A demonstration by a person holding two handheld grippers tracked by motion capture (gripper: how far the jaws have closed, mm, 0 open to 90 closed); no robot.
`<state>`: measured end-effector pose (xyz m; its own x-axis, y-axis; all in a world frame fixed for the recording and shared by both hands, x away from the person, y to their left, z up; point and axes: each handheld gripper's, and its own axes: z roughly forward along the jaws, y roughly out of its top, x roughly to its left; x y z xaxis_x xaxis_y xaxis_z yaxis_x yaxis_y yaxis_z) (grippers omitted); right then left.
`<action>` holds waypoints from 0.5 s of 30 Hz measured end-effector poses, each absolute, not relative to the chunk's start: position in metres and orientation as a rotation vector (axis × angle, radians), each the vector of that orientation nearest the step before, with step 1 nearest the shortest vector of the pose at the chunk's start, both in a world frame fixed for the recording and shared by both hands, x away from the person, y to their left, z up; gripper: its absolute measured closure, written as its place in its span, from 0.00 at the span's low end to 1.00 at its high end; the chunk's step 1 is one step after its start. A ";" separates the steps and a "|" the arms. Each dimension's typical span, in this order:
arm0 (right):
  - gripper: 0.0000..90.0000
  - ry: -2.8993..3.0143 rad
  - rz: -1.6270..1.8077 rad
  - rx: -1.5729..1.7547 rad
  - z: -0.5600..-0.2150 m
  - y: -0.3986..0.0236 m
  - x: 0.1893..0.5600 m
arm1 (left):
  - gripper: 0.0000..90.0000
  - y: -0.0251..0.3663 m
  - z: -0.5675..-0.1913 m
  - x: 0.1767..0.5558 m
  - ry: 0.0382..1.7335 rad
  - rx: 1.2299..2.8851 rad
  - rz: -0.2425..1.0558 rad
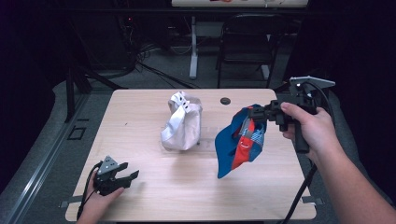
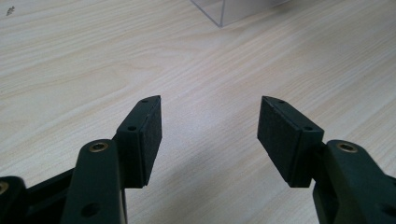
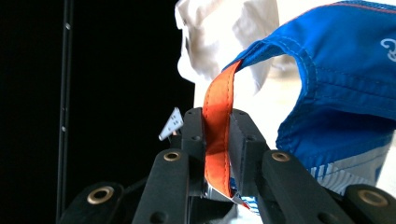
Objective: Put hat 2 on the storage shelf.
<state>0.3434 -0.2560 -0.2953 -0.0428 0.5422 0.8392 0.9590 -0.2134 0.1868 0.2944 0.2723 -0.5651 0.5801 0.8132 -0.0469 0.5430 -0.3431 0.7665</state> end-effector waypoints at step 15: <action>0.87 -1.635 -1.192 -1.893 -0.273 -0.253 0.386 | 0.45 0.272 -0.565 0.296 1.074 2.052 0.436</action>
